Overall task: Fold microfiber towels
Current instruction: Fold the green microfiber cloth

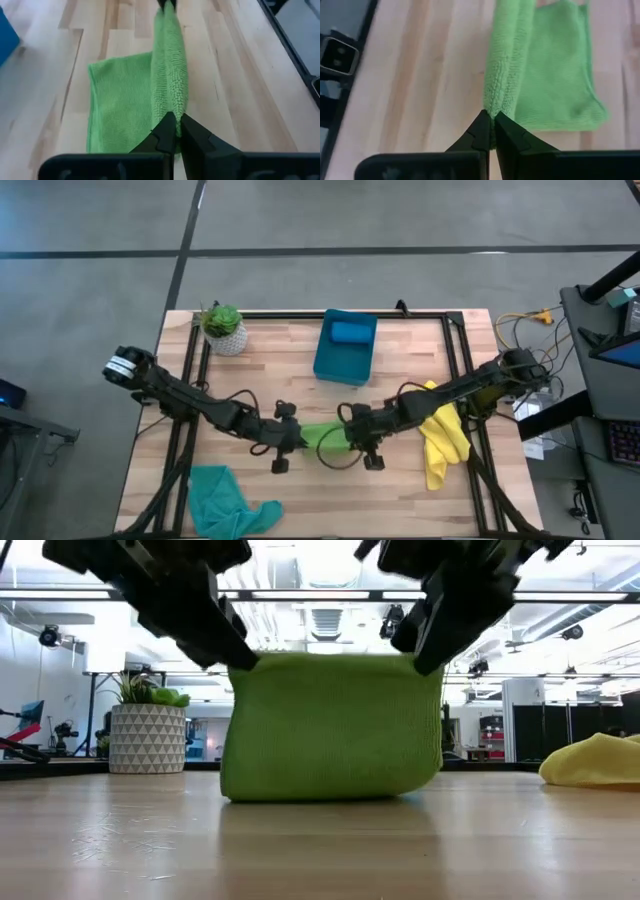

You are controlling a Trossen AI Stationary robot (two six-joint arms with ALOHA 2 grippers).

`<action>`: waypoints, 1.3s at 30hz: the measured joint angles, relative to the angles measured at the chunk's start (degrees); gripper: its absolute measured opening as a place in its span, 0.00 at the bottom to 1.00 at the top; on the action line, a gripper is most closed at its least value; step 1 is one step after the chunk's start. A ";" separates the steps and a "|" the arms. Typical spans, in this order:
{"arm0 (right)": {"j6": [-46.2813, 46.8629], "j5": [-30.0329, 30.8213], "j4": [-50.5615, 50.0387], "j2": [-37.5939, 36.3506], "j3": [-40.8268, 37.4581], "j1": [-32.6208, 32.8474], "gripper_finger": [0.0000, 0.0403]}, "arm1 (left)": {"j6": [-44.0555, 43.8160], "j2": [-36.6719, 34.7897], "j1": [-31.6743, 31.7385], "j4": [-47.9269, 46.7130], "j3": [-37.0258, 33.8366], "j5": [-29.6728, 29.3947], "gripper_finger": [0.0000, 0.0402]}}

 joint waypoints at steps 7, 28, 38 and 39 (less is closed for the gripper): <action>-4.33 -3.01 0.48 0.41 -0.03 -5.38 0.02 | -1.77 0.53 1.17 -0.18 -2.20 -0.38 0.00; -11.33 -6.51 -0.07 10.93 6.77 -12.47 0.02 | -1.44 0.55 1.79 0.81 -6.86 -2.62 0.00; -11.63 -7.15 -0.56 12.94 8.38 -12.96 0.02 | -9.41 0.53 1.83 1.02 -9.36 -5.30 0.02; -11.63 -7.13 -0.75 12.94 8.43 -12.96 0.02 | -9.61 0.51 1.83 1.35 -9.34 -5.38 0.03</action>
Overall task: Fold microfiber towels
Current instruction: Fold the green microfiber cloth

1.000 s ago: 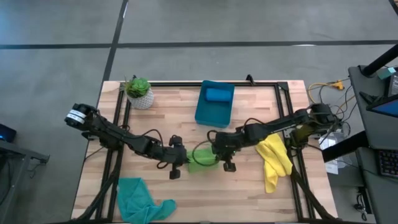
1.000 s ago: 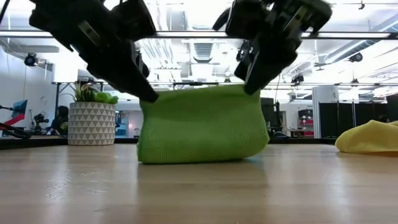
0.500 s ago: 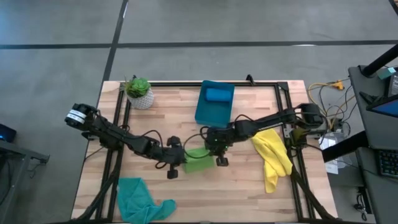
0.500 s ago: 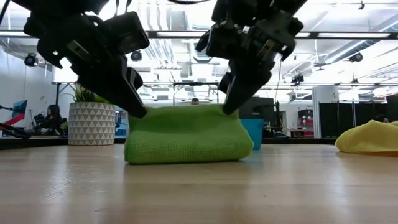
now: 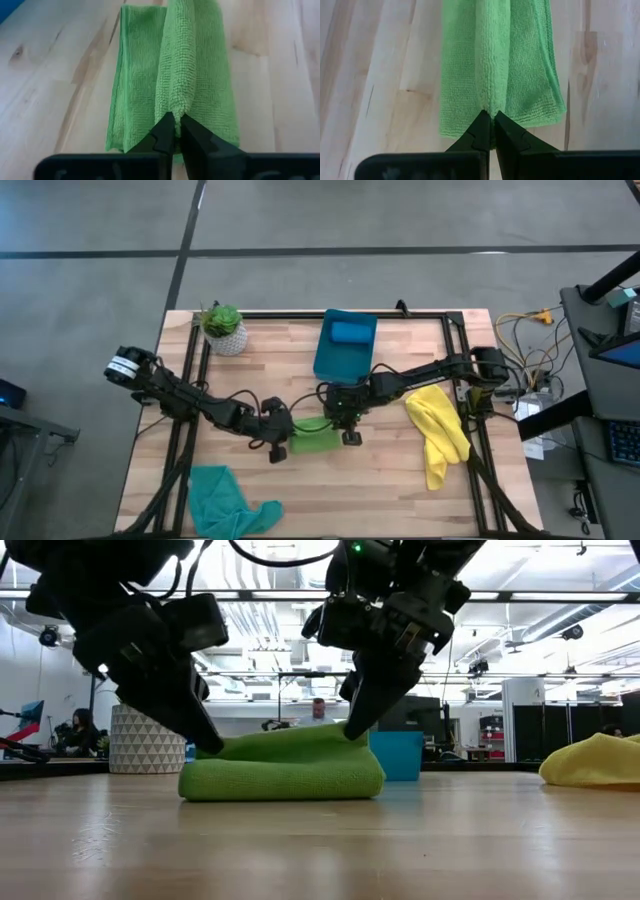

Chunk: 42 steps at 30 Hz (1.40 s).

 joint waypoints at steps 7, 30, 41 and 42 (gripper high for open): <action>-0.11 -0.02 0.06 0.00 0.47 -0.12 0.02 | -2.03 -0.11 0.02 2.92 -0.02 -2.92 0.28; -0.06 0.00 0.28 0.00 0.49 -0.35 0.02 | -10.27 2.73 5.23 -0.39 -0.04 -9.55 0.23; -0.02 0.45 1.70 0.00 0.49 -0.60 0.02 | -7.96 6.80 10.52 5.54 -0.06 4.58 0.01; 0.07 0.50 2.02 0.00 0.49 -0.70 0.02 | -7.84 6.80 10.56 5.68 -0.05 4.66 0.01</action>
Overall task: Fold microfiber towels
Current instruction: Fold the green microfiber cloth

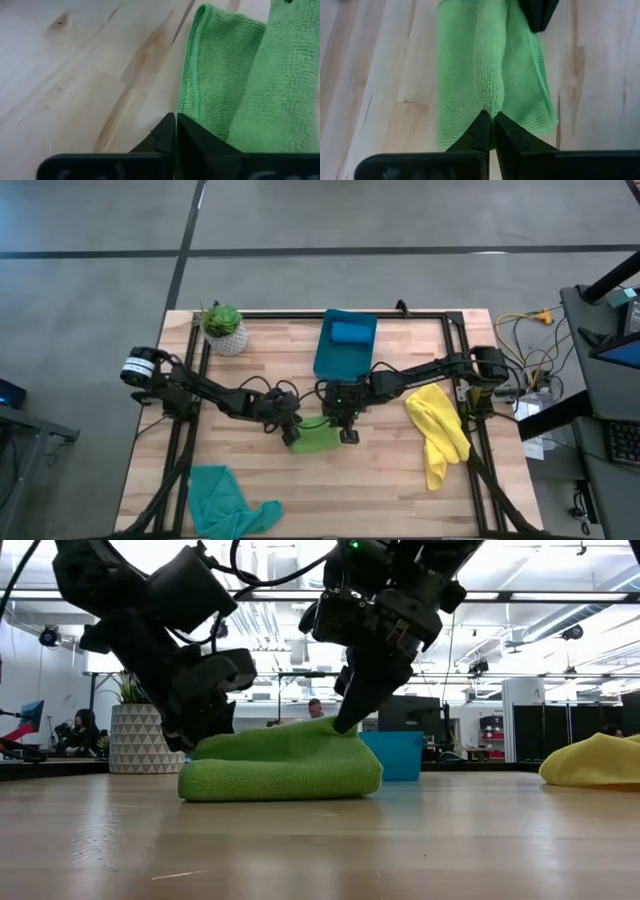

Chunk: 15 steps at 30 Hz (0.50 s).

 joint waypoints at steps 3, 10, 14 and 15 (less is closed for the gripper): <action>0.04 1.34 0.34 -0.02 0.00 -0.34 0.02 | 0.79 0.00 0.02 -0.09 -0.02 0.25 0.02; -0.74 1.91 1.02 1.07 0.02 -1.54 0.02 | 1.23 0.00 0.02 -0.11 -0.02 1.50 0.02; -0.70 2.01 2.20 2.57 0.03 -1.56 0.02 | 1.21 0.00 0.02 -0.12 -0.02 1.48 0.02; -0.39 2.03 2.36 2.84 0.04 -1.56 0.02 | 1.21 -0.01 0.02 -0.10 -0.02 1.48 0.02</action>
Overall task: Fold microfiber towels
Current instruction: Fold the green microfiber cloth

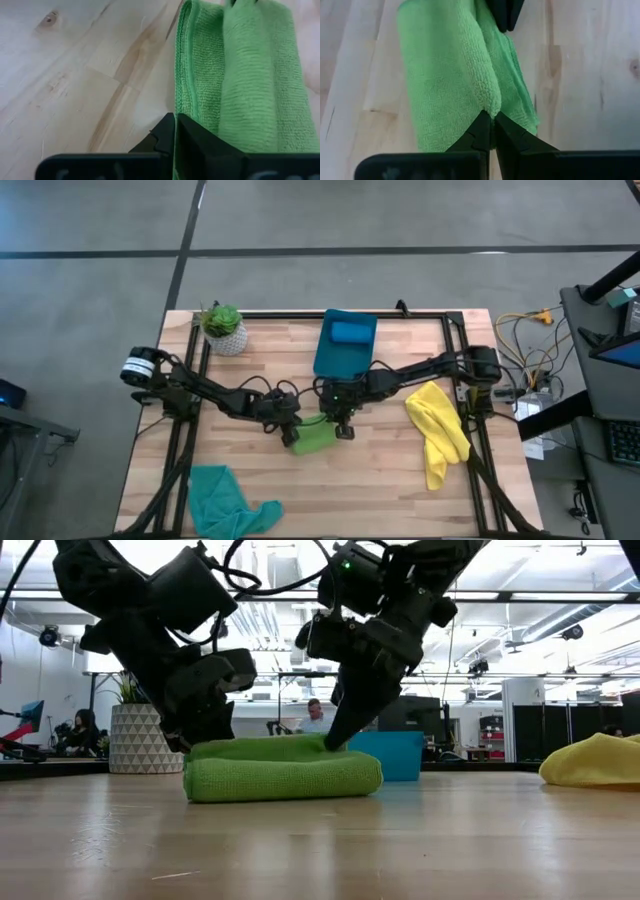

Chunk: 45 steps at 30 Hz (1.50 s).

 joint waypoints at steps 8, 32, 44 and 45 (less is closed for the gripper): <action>3.20 2.50 0.21 1.27 0.11 -1.10 0.10 | 0.00 -0.21 -0.02 -0.03 0.00 0.00 0.02; 13.66 2.32 -8.23 -10.37 -0.70 -3.66 0.43 | 8.20 -13.67 5.93 -4.61 1.14 9.79 0.01; 22.54 7.19 -5.94 -24.94 -10.89 0.52 0.36 | 1.37 -2.56 15.79 -0.87 2.98 35.37 0.43; 23.42 8.02 -5.31 -26.57 -12.25 1.10 0.36 | 1.39 -0.99 15.97 -0.67 3.48 37.20 0.47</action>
